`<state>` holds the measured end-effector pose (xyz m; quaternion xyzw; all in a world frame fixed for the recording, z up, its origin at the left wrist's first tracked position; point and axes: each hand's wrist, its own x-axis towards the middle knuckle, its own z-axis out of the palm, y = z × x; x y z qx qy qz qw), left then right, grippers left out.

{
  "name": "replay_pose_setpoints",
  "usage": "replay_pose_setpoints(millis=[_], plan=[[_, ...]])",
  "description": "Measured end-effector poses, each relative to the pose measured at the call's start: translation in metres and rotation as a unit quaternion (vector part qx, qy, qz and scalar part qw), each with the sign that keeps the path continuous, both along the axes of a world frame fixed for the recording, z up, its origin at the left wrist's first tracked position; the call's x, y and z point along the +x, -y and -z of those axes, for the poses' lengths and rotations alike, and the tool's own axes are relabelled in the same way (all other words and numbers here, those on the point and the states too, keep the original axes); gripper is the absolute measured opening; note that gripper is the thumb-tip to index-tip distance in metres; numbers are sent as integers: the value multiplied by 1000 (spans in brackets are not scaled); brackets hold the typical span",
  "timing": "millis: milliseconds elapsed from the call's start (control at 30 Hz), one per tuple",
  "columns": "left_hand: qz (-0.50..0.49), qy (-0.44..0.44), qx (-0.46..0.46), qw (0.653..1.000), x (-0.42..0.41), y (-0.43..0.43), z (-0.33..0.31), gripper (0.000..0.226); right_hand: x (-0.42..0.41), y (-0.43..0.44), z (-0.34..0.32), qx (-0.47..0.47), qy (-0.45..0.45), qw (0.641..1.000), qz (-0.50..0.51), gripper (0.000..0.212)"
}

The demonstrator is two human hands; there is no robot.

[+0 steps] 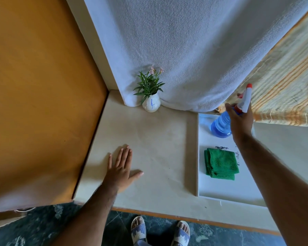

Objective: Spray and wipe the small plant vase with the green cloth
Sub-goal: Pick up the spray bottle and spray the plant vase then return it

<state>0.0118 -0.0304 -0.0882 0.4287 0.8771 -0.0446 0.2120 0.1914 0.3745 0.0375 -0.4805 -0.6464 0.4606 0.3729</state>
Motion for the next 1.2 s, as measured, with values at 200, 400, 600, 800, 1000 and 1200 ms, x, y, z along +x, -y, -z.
replay_pose_setpoints(millis=[200,400,600,800,1000,1200], plan=[[6,-16,57,998,-2,3,8,113,-16,9,-13,4,-1,1000,-24,26],[11,-26,74,997,-1,7,16,107,-68,76,-20,18,96,981,-170,13],[9,-30,93,995,0,6,14,107,-98,130,1,8,122,958,-258,22],[7,-36,97,995,-2,8,16,107,-125,129,1,-12,231,929,-288,32],[4,-40,99,994,-2,9,18,105,-143,130,4,-23,337,901,-273,31],[6,-48,104,993,-1,8,18,106,-154,130,9,-16,369,892,-260,23]])
